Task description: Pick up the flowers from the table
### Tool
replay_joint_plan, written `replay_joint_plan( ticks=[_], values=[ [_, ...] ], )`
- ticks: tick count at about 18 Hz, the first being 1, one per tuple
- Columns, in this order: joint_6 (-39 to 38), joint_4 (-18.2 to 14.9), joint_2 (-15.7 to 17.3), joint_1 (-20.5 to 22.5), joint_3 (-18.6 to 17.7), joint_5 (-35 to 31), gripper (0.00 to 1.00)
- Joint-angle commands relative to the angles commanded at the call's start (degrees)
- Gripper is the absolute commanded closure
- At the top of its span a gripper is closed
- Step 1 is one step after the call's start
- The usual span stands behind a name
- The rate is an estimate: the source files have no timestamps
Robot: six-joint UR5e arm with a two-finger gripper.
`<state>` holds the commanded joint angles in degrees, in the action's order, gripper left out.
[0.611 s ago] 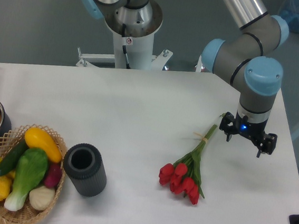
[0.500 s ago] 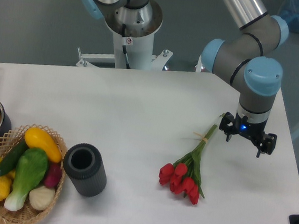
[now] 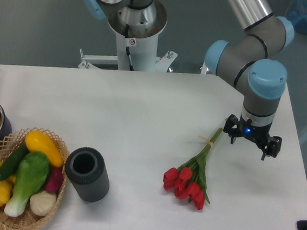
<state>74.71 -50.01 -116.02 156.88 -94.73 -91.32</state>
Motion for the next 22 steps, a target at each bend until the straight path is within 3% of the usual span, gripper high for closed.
replay_joint_plan(
  ticks=[13, 17, 22],
  values=[
    [-6.93, 0.09, 1.06, -5.00, -5.55, 0.00, 0.00],
    [-13.09, 0.44, -1.75, -7.11, -4.15, 0.35, 0.00],
    [-13.88, 0.35, -2.81, -8.08, -1.50, 4.12, 0.00]
  ],
)
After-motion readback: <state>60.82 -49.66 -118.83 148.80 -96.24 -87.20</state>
